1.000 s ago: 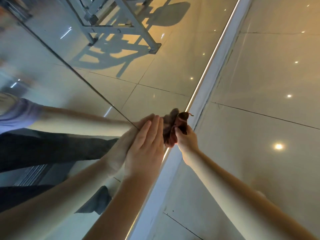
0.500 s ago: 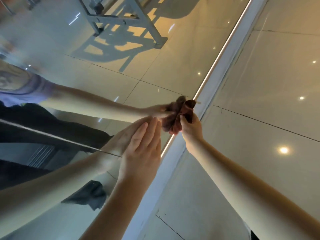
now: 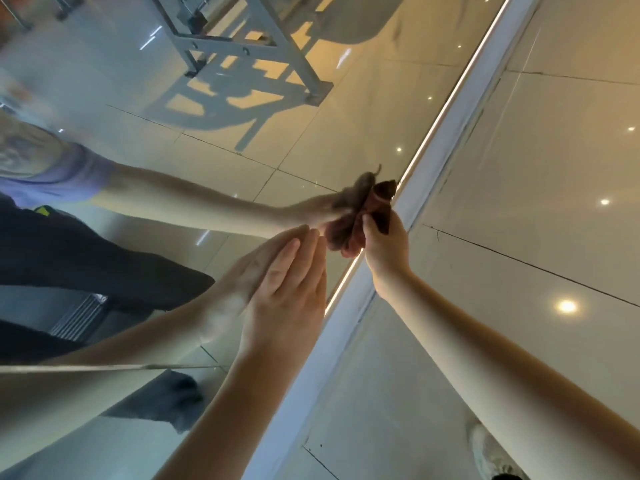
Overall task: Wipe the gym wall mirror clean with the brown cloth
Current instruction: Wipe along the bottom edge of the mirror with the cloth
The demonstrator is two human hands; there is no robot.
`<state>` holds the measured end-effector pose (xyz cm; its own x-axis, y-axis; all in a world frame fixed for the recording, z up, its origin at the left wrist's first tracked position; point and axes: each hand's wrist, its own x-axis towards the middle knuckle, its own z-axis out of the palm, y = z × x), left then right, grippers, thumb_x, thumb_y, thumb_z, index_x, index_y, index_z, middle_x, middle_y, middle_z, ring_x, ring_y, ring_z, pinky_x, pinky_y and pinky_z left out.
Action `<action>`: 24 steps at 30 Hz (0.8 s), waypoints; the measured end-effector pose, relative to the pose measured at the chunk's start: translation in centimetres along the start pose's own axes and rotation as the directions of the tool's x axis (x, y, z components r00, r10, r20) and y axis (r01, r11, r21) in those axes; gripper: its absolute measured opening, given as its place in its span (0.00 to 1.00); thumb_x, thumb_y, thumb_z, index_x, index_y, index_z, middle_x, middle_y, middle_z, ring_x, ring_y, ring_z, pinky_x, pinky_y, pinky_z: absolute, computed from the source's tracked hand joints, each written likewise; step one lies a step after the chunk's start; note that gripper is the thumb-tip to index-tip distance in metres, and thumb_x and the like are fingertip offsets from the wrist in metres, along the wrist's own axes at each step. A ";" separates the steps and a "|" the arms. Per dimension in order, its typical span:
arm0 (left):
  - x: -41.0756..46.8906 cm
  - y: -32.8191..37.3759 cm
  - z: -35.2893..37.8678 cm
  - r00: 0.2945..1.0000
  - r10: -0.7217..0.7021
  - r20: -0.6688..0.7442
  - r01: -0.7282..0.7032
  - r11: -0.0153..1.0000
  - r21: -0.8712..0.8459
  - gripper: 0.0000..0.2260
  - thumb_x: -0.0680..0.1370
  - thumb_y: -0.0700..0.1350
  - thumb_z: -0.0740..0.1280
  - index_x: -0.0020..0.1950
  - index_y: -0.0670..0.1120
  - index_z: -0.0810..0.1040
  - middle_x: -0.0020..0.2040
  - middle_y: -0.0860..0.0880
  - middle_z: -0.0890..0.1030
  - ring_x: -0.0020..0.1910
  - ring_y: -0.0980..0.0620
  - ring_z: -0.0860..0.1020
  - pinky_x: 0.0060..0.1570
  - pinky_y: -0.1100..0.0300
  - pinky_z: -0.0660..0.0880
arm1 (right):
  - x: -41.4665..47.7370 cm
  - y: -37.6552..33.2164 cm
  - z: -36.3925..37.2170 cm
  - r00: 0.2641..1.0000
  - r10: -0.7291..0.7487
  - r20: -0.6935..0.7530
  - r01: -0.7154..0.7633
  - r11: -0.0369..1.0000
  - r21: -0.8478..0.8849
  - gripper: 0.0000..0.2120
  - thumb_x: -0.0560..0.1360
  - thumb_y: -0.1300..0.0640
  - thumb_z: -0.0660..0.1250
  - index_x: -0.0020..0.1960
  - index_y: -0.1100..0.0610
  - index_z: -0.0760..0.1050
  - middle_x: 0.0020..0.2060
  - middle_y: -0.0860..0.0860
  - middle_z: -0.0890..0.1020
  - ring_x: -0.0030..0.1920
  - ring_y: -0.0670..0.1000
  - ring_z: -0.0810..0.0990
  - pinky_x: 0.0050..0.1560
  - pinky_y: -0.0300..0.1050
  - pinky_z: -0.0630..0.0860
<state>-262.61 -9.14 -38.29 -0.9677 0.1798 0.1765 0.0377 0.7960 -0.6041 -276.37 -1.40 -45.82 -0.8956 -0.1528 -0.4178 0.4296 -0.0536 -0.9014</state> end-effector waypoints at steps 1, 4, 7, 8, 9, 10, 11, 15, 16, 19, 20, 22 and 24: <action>0.2 0.0 0.1 1.000 0.002 -0.002 -0.002 1.000 -0.001 0.29 0.83 0.38 0.38 0.67 0.36 0.77 0.70 0.40 0.76 0.73 0.44 0.68 0.76 0.51 0.51 | 0.0 0.6 0.1 0.999 0.034 -0.004 -0.034 0.999 -0.024 0.11 0.81 0.58 0.62 0.62 0.54 0.76 0.52 0.49 0.81 0.52 0.48 0.80 0.43 0.33 0.74; 0.8 0.1 0.3 1.000 -0.001 -0.004 0.001 1.000 -0.018 0.30 0.83 0.38 0.37 0.65 0.37 0.79 0.68 0.41 0.78 0.71 0.45 0.71 0.74 0.51 0.52 | -1.3 3.0 0.1 0.989 0.145 0.039 -0.143 0.988 -0.055 0.11 0.79 0.63 0.59 0.57 0.53 0.76 0.48 0.50 0.82 0.49 0.52 0.80 0.43 0.41 0.72; 1.2 0.2 0.6 1.000 0.008 -0.005 -0.008 1.000 0.006 0.31 0.83 0.39 0.35 0.67 0.35 0.77 0.68 0.40 0.78 0.72 0.44 0.66 0.76 0.51 0.50 | -3.4 4.0 -0.2 0.947 0.276 0.165 -0.278 0.960 -0.009 0.16 0.78 0.68 0.58 0.55 0.49 0.75 0.49 0.49 0.83 0.49 0.49 0.81 0.47 0.42 0.77; 1.4 0.2 0.6 1.000 0.012 -0.002 -0.012 1.000 0.006 0.31 0.83 0.39 0.35 0.67 0.35 0.76 0.68 0.40 0.78 0.72 0.44 0.66 0.76 0.50 0.50 | -3.8 4.0 -0.3 0.935 0.298 0.193 -0.303 0.953 -0.003 0.17 0.78 0.69 0.59 0.55 0.48 0.75 0.51 0.50 0.83 0.51 0.50 0.81 0.53 0.45 0.78; 1.5 0.2 0.6 1.000 0.015 0.003 -0.015 1.000 0.000 0.31 0.84 0.39 0.35 0.67 0.35 0.76 0.68 0.40 0.77 0.72 0.43 0.67 0.75 0.50 0.51 | -3.7 3.6 -0.3 0.933 0.301 0.196 -0.306 0.952 -0.004 0.18 0.77 0.69 0.60 0.58 0.49 0.76 0.53 0.51 0.82 0.54 0.51 0.80 0.58 0.48 0.77; 1.8 0.2 0.6 1.000 0.016 0.009 -0.016 1.000 -0.010 0.31 0.84 0.40 0.35 0.67 0.36 0.76 0.68 0.40 0.77 0.72 0.43 0.67 0.75 0.50 0.52 | -3.0 2.9 -0.4 0.944 0.279 0.173 -0.283 0.959 -0.002 0.19 0.77 0.68 0.62 0.61 0.50 0.76 0.54 0.51 0.82 0.55 0.52 0.80 0.59 0.48 0.76; 2.0 0.2 0.5 1.000 0.017 0.016 -0.017 1.000 -0.009 0.30 0.84 0.39 0.36 0.67 0.36 0.77 0.68 0.39 0.77 0.72 0.43 0.68 0.75 0.50 0.54 | -2.1 1.9 -0.6 0.963 0.233 0.137 -0.237 0.972 0.007 0.20 0.76 0.67 0.63 0.64 0.51 0.75 0.55 0.51 0.82 0.56 0.52 0.80 0.59 0.46 0.76; 3.3 0.6 0.9 1.000 0.006 0.021 -0.007 0.999 0.052 0.24 0.82 0.41 0.47 0.66 0.35 0.78 0.69 0.39 0.76 0.73 0.41 0.64 0.76 0.50 0.50 | 2.3 -2.5 -2.1 0.999 0.032 0.038 -0.034 0.998 0.045 0.22 0.77 0.64 0.66 0.70 0.51 0.71 0.58 0.47 0.78 0.57 0.47 0.77 0.54 0.37 0.73; 3.6 0.7 0.9 1.000 0.005 0.025 -0.007 0.998 0.070 0.25 0.82 0.41 0.45 0.65 0.34 0.78 0.69 0.39 0.76 0.73 0.41 0.64 0.76 0.49 0.49 | 2.8 -2.9 -2.3 0.999 0.023 0.028 -0.025 0.999 0.041 0.21 0.78 0.63 0.66 0.69 0.52 0.70 0.57 0.47 0.78 0.57 0.47 0.76 0.50 0.33 0.73; 4.6 1.0 0.7 0.999 0.005 0.052 -0.012 0.991 0.137 0.29 0.83 0.40 0.38 0.68 0.35 0.76 0.71 0.40 0.75 0.74 0.41 0.61 0.76 0.48 0.48 | 2.9 -1.9 -2.1 0.997 0.072 0.035 -0.070 0.996 -0.050 0.15 0.80 0.60 0.63 0.66 0.53 0.72 0.55 0.48 0.79 0.56 0.49 0.78 0.46 0.33 0.72; 4.9 1.0 0.7 0.998 0.006 0.062 -0.015 0.989 0.145 0.26 0.83 0.41 0.43 0.68 0.36 0.76 0.71 0.40 0.74 0.74 0.41 0.60 0.76 0.48 0.47 | 2.6 -0.9 -1.9 0.994 0.100 0.047 -0.096 0.992 -0.076 0.14 0.81 0.60 0.62 0.65 0.54 0.72 0.55 0.50 0.79 0.57 0.51 0.78 0.50 0.38 0.73; 5.7 1.0 0.7 0.997 0.000 0.073 -0.009 0.993 0.120 0.23 0.78 0.45 0.53 0.67 0.38 0.78 0.71 0.41 0.75 0.74 0.42 0.61 0.76 0.48 0.47 | 1.9 0.9 -1.4 0.980 0.180 0.090 -0.172 0.981 -0.088 0.15 0.81 0.61 0.61 0.67 0.55 0.72 0.58 0.52 0.80 0.59 0.53 0.78 0.55 0.44 0.72; 6.3 1.1 0.9 0.998 -0.022 0.060 0.015 0.993 0.119 0.25 0.76 0.44 0.52 0.68 0.38 0.77 0.70 0.41 0.75 0.74 0.43 0.62 0.76 0.49 0.47 | 1.3 1.8 -1.2 0.961 0.243 0.131 -0.233 0.969 -0.086 0.15 0.81 0.62 0.60 0.66 0.53 0.73 0.58 0.52 0.80 0.57 0.52 0.78 0.53 0.43 0.71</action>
<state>-268.89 -7.69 -38.51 -0.9815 0.1269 0.1431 -0.0070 0.7239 -0.6899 -276.93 -0.54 -48.12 -0.7413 -0.2890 -0.6057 0.6151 0.0685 -0.7855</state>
